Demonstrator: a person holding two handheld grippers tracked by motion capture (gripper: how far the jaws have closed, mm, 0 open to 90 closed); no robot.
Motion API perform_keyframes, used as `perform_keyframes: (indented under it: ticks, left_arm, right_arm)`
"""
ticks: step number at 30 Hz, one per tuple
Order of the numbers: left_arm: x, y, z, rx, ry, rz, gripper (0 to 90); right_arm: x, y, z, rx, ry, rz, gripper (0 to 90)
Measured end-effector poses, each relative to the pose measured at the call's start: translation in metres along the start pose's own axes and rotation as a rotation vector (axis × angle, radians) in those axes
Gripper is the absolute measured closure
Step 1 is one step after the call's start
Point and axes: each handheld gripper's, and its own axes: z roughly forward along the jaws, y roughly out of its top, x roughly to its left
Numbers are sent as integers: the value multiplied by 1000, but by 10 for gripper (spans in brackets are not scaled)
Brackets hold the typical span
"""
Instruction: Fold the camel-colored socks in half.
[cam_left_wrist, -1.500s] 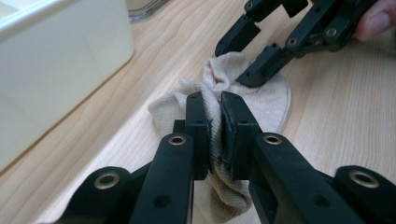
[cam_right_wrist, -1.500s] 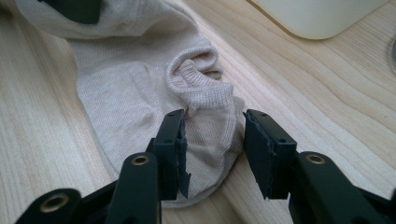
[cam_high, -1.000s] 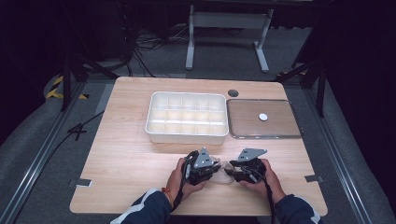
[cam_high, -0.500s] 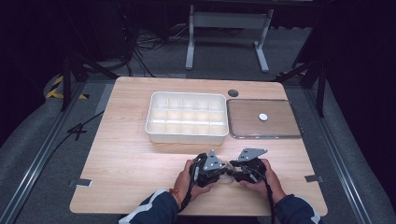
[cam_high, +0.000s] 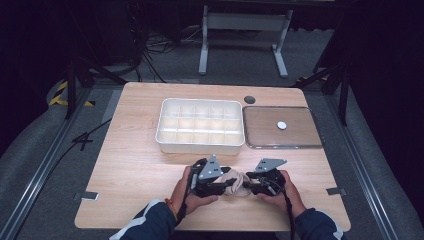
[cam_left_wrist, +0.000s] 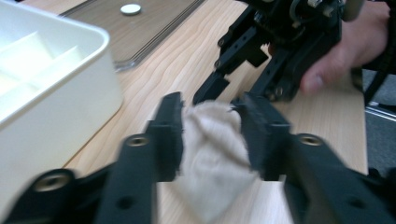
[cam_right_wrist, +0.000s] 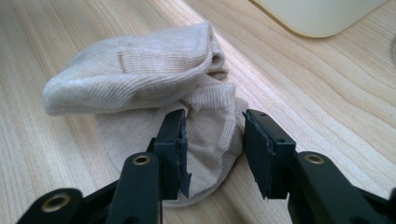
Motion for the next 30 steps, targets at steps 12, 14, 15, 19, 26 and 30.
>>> perform_keyframes:
  ticks: [12,14,15,19,26,30]
  left_arm:
    - [-6,-29,37,157,-50,39,727]
    - [-8,-33,42,175,-36,65,726]
    - [-9,-33,44,166,-41,53,727]
    - [-8,-34,43,165,-35,42,727]
    - [-8,-35,44,158,-33,36,724]
    - [-7,-35,44,154,-42,22,722]
  right_arm:
    - [-1,1,-2,7,-22,6,548]
    - [-1,2,-7,-9,-20,1,661]
    - [-2,6,-18,-66,-23,1,733]
    - [9,19,-38,-178,-20,-20,775]
    - [39,27,-23,-127,41,-156,828]
    - [35,19,-10,-31,33,-179,860]
